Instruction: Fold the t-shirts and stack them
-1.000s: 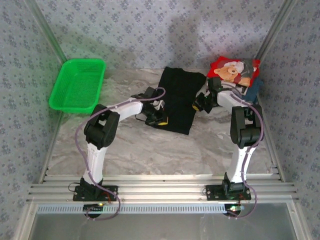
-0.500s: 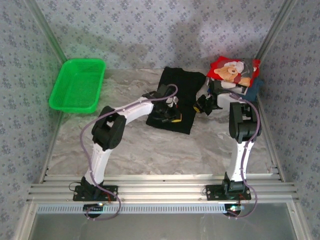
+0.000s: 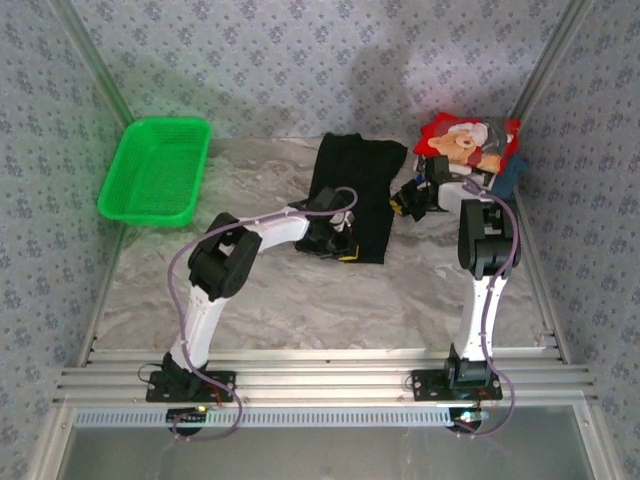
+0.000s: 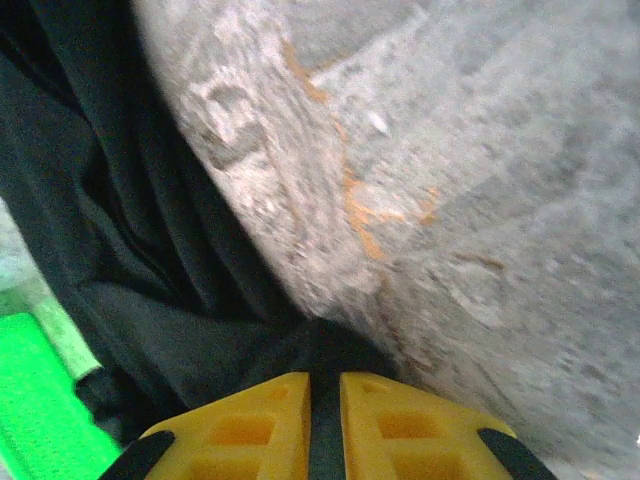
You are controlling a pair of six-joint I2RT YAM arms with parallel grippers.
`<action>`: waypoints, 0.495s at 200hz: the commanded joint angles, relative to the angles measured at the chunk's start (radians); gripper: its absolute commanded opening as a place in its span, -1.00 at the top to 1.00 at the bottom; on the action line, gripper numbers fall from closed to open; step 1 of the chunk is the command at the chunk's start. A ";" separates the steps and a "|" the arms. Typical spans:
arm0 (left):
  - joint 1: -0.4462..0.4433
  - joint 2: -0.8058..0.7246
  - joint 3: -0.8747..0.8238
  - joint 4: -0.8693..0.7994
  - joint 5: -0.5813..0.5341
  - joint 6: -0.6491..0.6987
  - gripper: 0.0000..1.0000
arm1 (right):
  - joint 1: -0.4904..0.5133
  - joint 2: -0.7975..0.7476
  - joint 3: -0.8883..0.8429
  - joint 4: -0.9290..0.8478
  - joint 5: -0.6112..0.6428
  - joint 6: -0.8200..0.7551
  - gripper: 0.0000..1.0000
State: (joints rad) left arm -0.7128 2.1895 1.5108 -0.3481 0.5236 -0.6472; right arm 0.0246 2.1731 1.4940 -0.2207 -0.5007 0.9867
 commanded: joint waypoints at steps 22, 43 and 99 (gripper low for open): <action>-0.004 -0.007 -0.216 -0.142 -0.081 0.046 0.99 | -0.004 0.033 0.034 0.090 -0.035 0.069 0.59; -0.004 -0.034 -0.253 -0.131 -0.073 0.054 0.99 | 0.011 0.039 0.031 0.103 -0.064 0.082 0.59; -0.005 -0.100 -0.269 -0.130 -0.077 0.049 0.99 | -0.058 -0.214 -0.207 0.055 -0.086 0.091 0.48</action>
State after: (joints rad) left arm -0.7120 2.0571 1.3003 -0.2947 0.5411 -0.6170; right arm 0.0170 2.1075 1.3842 -0.1307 -0.5480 1.0584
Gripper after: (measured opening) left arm 0.044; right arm 0.250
